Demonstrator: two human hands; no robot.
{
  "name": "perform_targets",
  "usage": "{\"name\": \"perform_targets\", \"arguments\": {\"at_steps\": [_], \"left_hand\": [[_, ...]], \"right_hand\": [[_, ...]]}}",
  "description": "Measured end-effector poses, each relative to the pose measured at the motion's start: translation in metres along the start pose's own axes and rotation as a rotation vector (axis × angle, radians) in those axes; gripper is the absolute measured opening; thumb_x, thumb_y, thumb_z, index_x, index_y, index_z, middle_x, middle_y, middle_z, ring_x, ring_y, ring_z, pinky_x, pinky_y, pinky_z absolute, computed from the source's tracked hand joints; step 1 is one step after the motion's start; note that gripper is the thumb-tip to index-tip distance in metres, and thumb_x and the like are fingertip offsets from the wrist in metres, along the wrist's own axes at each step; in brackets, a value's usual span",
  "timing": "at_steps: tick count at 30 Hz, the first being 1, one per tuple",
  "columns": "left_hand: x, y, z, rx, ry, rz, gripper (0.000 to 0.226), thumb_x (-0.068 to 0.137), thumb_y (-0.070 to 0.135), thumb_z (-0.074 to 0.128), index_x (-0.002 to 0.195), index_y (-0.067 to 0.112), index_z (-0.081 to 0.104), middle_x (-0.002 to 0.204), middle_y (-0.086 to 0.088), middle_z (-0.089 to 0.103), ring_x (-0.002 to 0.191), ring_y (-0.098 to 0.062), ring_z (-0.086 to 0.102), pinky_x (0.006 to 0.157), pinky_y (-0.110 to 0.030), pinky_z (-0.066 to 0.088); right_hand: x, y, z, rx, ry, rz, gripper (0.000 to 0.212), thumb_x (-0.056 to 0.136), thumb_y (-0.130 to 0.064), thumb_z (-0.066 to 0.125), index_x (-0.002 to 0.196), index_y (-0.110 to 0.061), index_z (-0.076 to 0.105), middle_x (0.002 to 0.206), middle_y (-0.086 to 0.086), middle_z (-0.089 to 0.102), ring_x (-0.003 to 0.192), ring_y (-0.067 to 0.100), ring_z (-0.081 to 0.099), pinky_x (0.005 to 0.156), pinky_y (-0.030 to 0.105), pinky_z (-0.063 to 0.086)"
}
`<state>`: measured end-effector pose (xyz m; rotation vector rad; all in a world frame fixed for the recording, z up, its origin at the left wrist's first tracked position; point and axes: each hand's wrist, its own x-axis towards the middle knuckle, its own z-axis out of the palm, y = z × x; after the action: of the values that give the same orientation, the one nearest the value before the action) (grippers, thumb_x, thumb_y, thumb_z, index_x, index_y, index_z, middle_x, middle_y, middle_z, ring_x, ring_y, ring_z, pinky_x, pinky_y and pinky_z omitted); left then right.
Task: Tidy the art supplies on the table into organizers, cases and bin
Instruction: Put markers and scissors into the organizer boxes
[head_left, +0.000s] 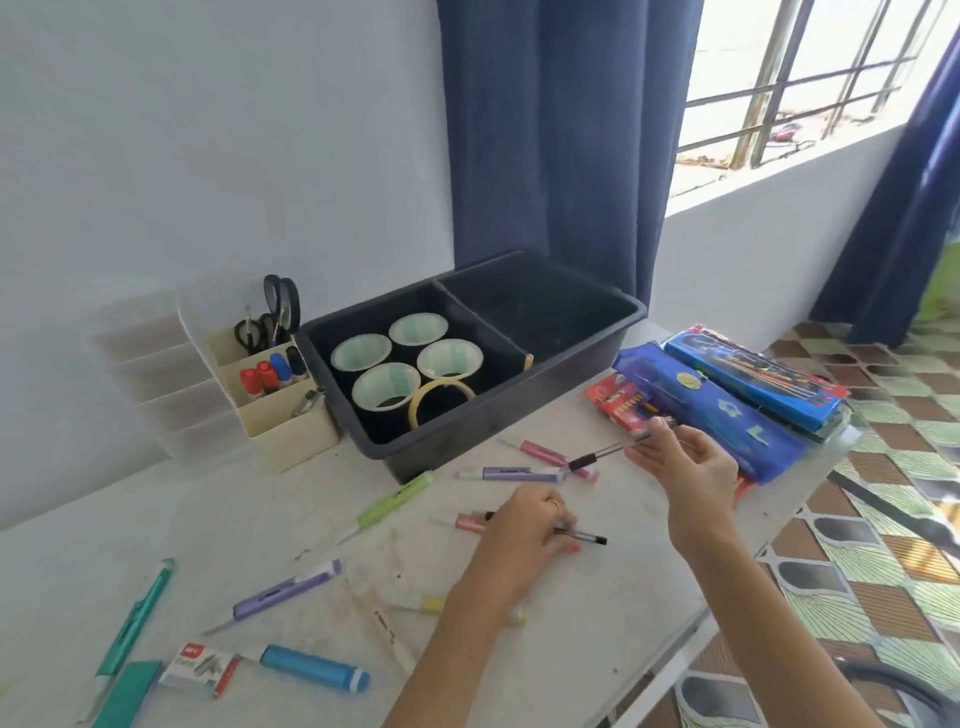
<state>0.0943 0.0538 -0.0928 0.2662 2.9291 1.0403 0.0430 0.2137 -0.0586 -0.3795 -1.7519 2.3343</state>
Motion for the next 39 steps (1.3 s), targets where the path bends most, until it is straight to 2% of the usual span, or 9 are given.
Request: {"name": "perform_targets", "arguments": {"at_steps": [6, 12, 18, 21, 24, 30, 32, 36, 39], "left_hand": [[0.003, 0.008, -0.01, 0.157, 0.022, 0.095, 0.03, 0.091, 0.025, 0.058, 0.116, 0.011, 0.066, 0.109, -0.007, 0.063, 0.105, -0.018, 0.053, 0.088, -0.032, 0.044], [-0.023, 0.012, -0.056, -0.125, 0.338, 0.187, 0.024, 0.088, 0.018, 0.062, 0.111, 0.016, 0.069, 0.089, 0.015, 0.058, 0.086, 0.0, 0.054, 0.078, -0.011, 0.043], [-0.044, -0.005, -0.114, -0.222, 0.751, 0.084, 0.028, 0.083, 0.012, 0.068, 0.111, 0.011, 0.068, 0.095, 0.008, 0.068, 0.086, 0.0, 0.063, 0.077, -0.01, 0.049], [-0.054, -0.018, -0.14, -0.208, 0.871, 0.02, 0.024, 0.082, 0.011, 0.07, 0.105, 0.013, 0.069, 0.092, 0.012, 0.067, 0.085, 0.006, 0.063, 0.075, -0.005, 0.047], [-0.062, -0.031, -0.164, -0.232, 0.942, -0.054, 0.02, 0.082, 0.015, 0.071, 0.1, 0.022, 0.067, 0.087, 0.02, 0.064, 0.082, 0.006, 0.063, 0.074, -0.006, 0.047], [-0.072, -0.062, -0.199, -0.255, 1.071, -0.111, 0.025, 0.086, 0.012, 0.067, 0.095, 0.033, 0.059, 0.085, 0.013, 0.065, 0.081, -0.003, 0.063, 0.078, -0.019, 0.052], [-0.071, -0.073, -0.207, -0.234, 1.096, -0.12, 0.029, 0.087, 0.01, 0.064, 0.095, 0.037, 0.054, 0.086, 0.015, 0.063, 0.083, -0.003, 0.062, 0.08, -0.02, 0.052], [-0.065, -0.094, -0.213, -0.219, 1.096, -0.135, 0.031, 0.089, 0.01, 0.062, 0.094, 0.039, 0.051, 0.089, 0.017, 0.062, 0.088, -0.006, 0.063, 0.083, -0.028, 0.054], [-0.059, -0.109, -0.213, -0.224, 1.061, -0.144, 0.026, 0.089, 0.01, 0.061, 0.095, 0.034, 0.052, 0.089, 0.015, 0.062, 0.087, -0.007, 0.063, 0.081, -0.027, 0.054]], "right_hand": [[0.0, -0.003, 0.004, -0.029, 0.008, -0.007, 0.009, 0.088, -0.021, 0.064, 0.09, -0.013, 0.062, 0.084, 0.009, 0.068, 0.078, 0.021, 0.069, 0.071, 0.027, 0.059], [-0.009, -0.015, 0.039, -0.062, -0.147, -0.068, 0.019, 0.088, -0.022, 0.064, 0.098, -0.006, 0.066, 0.08, 0.006, 0.07, 0.069, 0.013, 0.068, 0.068, 0.023, 0.057], [-0.035, -0.024, 0.101, -0.151, -0.396, -0.146, 0.019, 0.085, -0.024, 0.065, 0.097, -0.01, 0.07, 0.078, 0.003, 0.071, 0.072, 0.017, 0.07, 0.072, 0.03, 0.058], [-0.051, -0.022, 0.137, -0.119, -0.476, -0.163, 0.019, 0.087, -0.016, 0.065, 0.106, -0.013, 0.066, 0.084, 0.003, 0.072, 0.074, 0.018, 0.071, 0.071, 0.03, 0.059], [-0.065, -0.02, 0.172, -0.112, -0.536, -0.201, 0.02, 0.088, -0.013, 0.064, 0.107, -0.016, 0.062, 0.085, 0.004, 0.071, 0.073, 0.013, 0.071, 0.07, 0.028, 0.059], [-0.081, -0.01, 0.235, -0.064, -0.639, -0.273, 0.015, 0.088, -0.01, 0.063, 0.103, -0.013, 0.059, 0.087, 0.003, 0.068, 0.079, 0.011, 0.07, 0.073, 0.024, 0.057], [-0.081, -0.002, 0.253, -0.116, -0.652, -0.346, 0.014, 0.088, -0.013, 0.063, 0.101, -0.015, 0.06, 0.088, -0.001, 0.069, 0.082, 0.008, 0.069, 0.076, 0.023, 0.055], [-0.076, 0.024, 0.281, -0.31, -0.713, -0.47, 0.012, 0.086, -0.013, 0.065, 0.096, -0.015, 0.06, 0.088, -0.006, 0.067, 0.082, 0.0, 0.062, 0.07, 0.004, 0.045], [-0.071, 0.043, 0.289, -0.463, -0.78, -0.479, 0.012, 0.086, -0.015, 0.066, 0.097, -0.017, 0.062, 0.086, -0.007, 0.065, 0.079, -0.001, 0.059, 0.065, 0.006, 0.043]]}}
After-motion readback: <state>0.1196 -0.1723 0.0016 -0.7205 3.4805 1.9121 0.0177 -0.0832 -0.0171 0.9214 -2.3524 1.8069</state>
